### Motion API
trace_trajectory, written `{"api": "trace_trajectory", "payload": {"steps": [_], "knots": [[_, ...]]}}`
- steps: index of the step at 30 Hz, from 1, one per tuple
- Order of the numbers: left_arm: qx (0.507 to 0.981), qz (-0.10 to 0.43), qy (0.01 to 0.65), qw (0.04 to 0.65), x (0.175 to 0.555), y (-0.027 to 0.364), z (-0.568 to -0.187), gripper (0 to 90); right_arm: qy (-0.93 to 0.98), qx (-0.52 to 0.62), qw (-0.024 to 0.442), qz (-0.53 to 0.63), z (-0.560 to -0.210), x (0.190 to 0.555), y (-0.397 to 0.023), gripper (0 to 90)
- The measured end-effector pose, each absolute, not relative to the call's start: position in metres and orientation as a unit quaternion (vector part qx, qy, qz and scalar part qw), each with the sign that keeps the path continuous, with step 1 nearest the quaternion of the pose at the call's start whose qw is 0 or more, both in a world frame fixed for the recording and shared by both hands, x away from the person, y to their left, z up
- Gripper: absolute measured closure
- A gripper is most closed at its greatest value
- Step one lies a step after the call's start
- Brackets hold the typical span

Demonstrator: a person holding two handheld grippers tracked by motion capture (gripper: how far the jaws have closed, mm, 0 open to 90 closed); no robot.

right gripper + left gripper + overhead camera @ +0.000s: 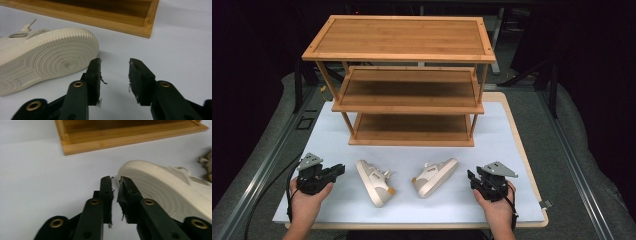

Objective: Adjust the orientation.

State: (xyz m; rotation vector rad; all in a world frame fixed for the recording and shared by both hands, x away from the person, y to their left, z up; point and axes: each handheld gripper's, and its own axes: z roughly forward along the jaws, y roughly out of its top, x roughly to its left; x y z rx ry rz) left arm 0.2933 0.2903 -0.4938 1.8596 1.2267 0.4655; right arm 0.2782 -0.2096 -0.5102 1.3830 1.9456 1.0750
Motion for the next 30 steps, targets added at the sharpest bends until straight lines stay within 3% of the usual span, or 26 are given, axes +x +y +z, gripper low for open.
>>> {"api": "trace_trajectory", "payload": {"steps": [5,15,30], "knots": [[0.753,0.183,0.461,0.432,0.287,0.276,-0.484,89.5,0.724,0.506,0.258,0.393,-0.510,0.277,-0.207,69.2],[0.784,0.153,0.419,0.432,0.279,0.244,-0.484,89.7,0.723,0.506,0.253,0.396,-0.511,0.278,-0.207,64.3],[0.783,0.176,0.430,0.415,0.264,0.253,-0.490,89.7,0.719,0.509,0.246,0.404,-0.510,0.277,-0.208,61.7]]}}
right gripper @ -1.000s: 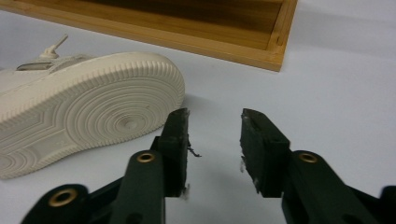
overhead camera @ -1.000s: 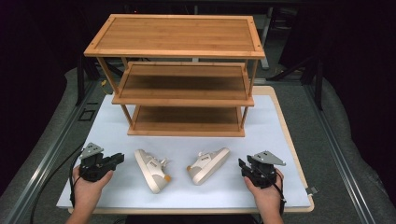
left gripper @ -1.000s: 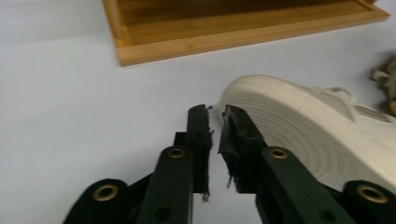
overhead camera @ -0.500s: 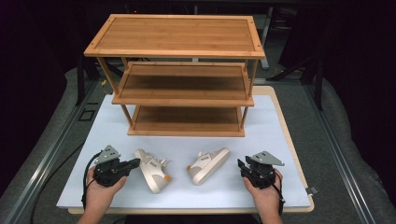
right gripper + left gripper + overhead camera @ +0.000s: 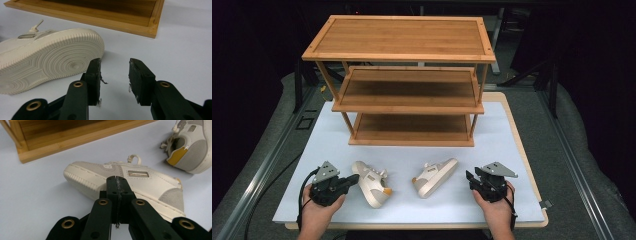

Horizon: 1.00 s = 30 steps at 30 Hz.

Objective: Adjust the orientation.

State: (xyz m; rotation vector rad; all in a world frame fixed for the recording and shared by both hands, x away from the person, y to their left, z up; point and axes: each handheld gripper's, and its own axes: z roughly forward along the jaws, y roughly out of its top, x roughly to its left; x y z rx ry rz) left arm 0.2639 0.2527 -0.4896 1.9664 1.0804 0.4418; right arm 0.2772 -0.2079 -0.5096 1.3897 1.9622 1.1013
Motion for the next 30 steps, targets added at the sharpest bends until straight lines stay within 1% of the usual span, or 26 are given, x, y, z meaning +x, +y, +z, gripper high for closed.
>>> {"api": "trace_trajectory", "payload": {"steps": [6,11,14,15,19,22,25,27,29,30], "knots": [[0.780,0.176,0.452,0.397,0.252,0.267,-0.498,89.5,0.717,0.511,0.243,0.407,-0.509,0.277,-0.208,60.5],[0.768,0.142,0.476,0.404,0.251,0.283,-0.508,89.5,0.715,0.511,0.237,0.413,-0.510,0.278,-0.207,60.3],[0.767,0.138,0.481,0.402,0.252,0.285,-0.510,89.4,0.718,0.509,0.236,0.413,-0.510,0.279,-0.206,60.1],[0.767,0.138,0.481,0.402,0.252,0.285,-0.510,89.4,0.718,0.509,0.236,0.413,-0.510,0.279,-0.206,60.1],[0.776,0.154,0.486,0.371,0.253,0.283,-0.514,89.4,0.724,0.502,0.235,0.411,-0.510,0.279,-0.202,60.5],[0.779,0.142,0.495,0.358,0.257,0.283,-0.521,89.4,0.725,0.500,0.235,0.411,-0.510,0.279,-0.201,60.9],[0.774,0.127,0.498,0.370,0.259,0.283,-0.523,89.3,0.726,0.497,0.235,0.413,-0.509,0.278,-0.200,61.5],[0.773,0.128,0.497,0.372,0.261,0.279,-0.524,89.2,0.724,0.498,0.235,0.415,-0.508,0.278,-0.200,61.6],[0.771,0.125,0.497,0.377,0.268,0.276,-0.525,88.8,0.724,0.497,0.235,0.417,-0.507,0.277,-0.200,61.6],[0.769,0.121,0.498,0.381,0.274,0.272,-0.526,88.4,0.722,0.496,0.235,0.422,-0.505,0.277,-0.200,63.0]]}}
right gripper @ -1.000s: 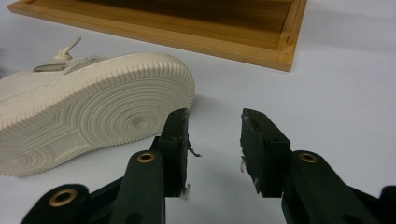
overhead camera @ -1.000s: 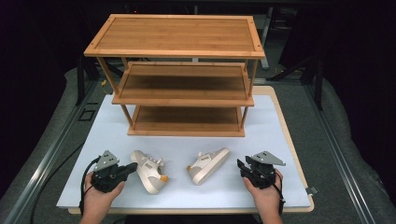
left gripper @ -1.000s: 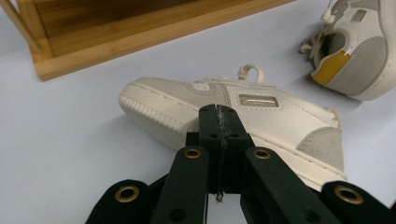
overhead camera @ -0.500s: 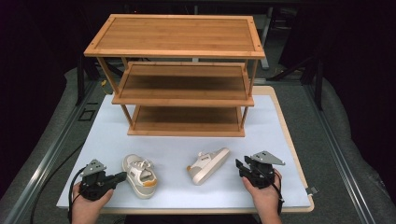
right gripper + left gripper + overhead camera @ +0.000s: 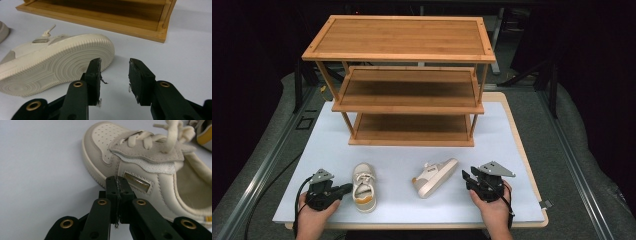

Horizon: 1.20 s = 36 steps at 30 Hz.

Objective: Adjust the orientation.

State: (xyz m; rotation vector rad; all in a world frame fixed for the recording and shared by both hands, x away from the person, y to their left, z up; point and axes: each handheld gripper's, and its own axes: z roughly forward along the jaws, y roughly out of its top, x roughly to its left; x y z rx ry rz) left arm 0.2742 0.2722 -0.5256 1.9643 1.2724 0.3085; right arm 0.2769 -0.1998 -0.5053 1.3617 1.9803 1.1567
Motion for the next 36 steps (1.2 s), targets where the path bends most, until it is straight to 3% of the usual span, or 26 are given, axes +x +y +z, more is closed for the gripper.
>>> {"api": "trace_trajectory", "payload": {"steps": [3,7,11,18,27,29,36], "knots": [[0.770,0.114,0.495,0.386,0.284,0.267,-0.527,88.4,0.719,0.495,0.234,0.428,-0.502,0.275,-0.198,66.6],[0.773,0.103,0.487,0.393,0.298,0.257,-0.530,88.0,0.734,0.465,0.228,0.439,-0.493,0.274,-0.180,81.0],[0.776,0.103,0.482,0.395,0.302,0.255,-0.531,85.3,0.742,0.452,0.217,0.444,-0.491,0.275,-0.167,85.7],[0.772,0.103,0.484,0.399,0.296,0.263,-0.530,79.2,0.755,0.436,0.231,0.432,-0.495,0.280,-0.140,83.0],[0.768,0.111,0.481,0.407,0.286,0.270,-0.526,75.5,0.771,0.440,0.212,0.408,-0.504,0.272,-0.144,82.3],[0.767,0.113,0.481,0.409,0.286,0.270,-0.525,75.4,0.753,0.459,0.240,0.405,-0.498,0.268,-0.144,81.8],[0.770,0.109,0.478,0.409,0.287,0.267,-0.526,73.4,0.740,0.445,0.243,0.442,-0.496,0.279,-0.142,81.2]]}}
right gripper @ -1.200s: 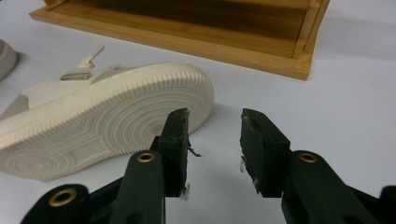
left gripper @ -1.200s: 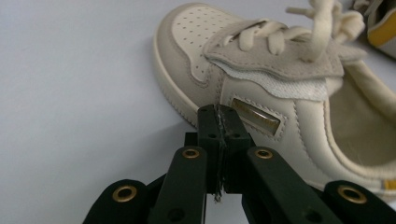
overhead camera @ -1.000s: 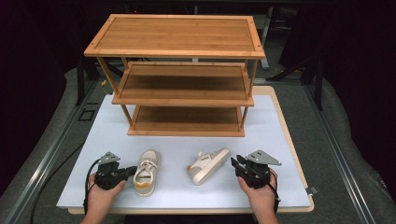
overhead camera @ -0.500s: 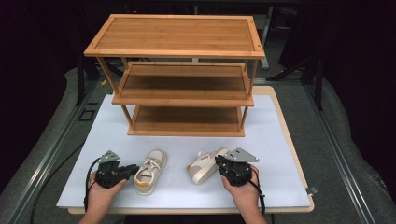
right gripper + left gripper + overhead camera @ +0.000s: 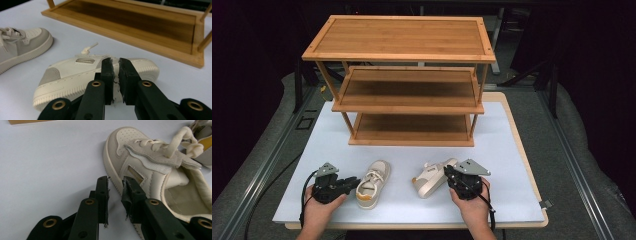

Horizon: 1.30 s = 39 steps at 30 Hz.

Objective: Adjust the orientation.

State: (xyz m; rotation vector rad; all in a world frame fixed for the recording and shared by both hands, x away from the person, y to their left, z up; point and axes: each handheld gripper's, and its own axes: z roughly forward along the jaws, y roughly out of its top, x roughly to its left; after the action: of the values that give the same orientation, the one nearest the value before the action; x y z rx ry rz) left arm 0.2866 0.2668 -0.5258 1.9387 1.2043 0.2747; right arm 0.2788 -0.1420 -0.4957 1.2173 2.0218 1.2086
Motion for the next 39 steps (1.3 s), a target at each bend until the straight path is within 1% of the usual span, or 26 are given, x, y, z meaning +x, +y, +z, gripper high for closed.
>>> {"api": "trace_trajectory", "payload": {"steps": [3,5,7,10,14,15,16,25,27,28,30,33,36,37,39], "knots": [[0.769,0.109,0.478,0.410,0.287,0.267,-0.526,71.4,0.739,0.429,0.249,0.456,-0.495,0.279,-0.140,80.4],[0.767,0.107,0.480,0.412,0.287,0.268,-0.527,70.3,0.745,0.432,0.256,0.440,-0.496,0.280,-0.138,81.6],[0.766,0.108,0.480,0.413,0.286,0.268,-0.526,68.1,0.747,0.436,0.258,0.431,-0.495,0.279,-0.139,86.6],[0.766,0.109,0.479,0.414,0.286,0.269,-0.526,67.3,0.746,0.442,0.257,0.428,-0.494,0.277,-0.142,87.4],[0.766,0.108,0.480,0.415,0.285,0.270,-0.526,66.3,0.746,0.453,0.249,0.421,-0.494,0.269,-0.149,87.4],[0.765,0.108,0.480,0.415,0.285,0.269,-0.526,66.1,0.745,0.455,0.244,0.422,-0.494,0.268,-0.151,87.4],[0.765,0.108,0.480,0.415,0.284,0.269,-0.526,66.0,0.743,0.467,0.229,0.421,-0.494,0.265,-0.157,87.4],[0.764,0.108,0.481,0.415,0.283,0.269,-0.525,65.3,0.735,0.513,0.197,0.398,-0.504,0.250,-0.173,86.1],[0.763,0.108,0.483,0.416,0.282,0.269,-0.525,65.1,0.732,0.518,0.193,0.398,-0.505,0.249,-0.175,85.5],[0.762,0.109,0.483,0.416,0.282,0.269,-0.525,65.0,0.729,0.527,0.179,0.399,-0.506,0.250,-0.179,85.1],[0.762,0.110,0.483,0.417,0.281,0.270,-0.525,64.9,0.728,0.528,0.176,0.400,-0.507,0.250,-0.180,85.1],[0.761,0.109,0.485,0.418,0.281,0.270,-0.524,64.6,0.733,0.532,0.194,0.376,-0.509,0.250,-0.179,87.0],[0.760,0.107,0.485,0.419,0.280,0.271,-0.524,64.4,0.734,0.548,0.198,0.349,-0.518,0.256,-0.179,88.5],[0.760,0.107,0.485,0.420,0.281,0.271,-0.524,64.4,0.733,0.549,0.194,0.351,-0.521,0.259,-0.180,88.9],[0.760,0.106,0.484,0.419,0.281,0.271,-0.524,64.4,0.724,0.546,0.170,0.386,-0.525,0.267,-0.185,85.4]]}}
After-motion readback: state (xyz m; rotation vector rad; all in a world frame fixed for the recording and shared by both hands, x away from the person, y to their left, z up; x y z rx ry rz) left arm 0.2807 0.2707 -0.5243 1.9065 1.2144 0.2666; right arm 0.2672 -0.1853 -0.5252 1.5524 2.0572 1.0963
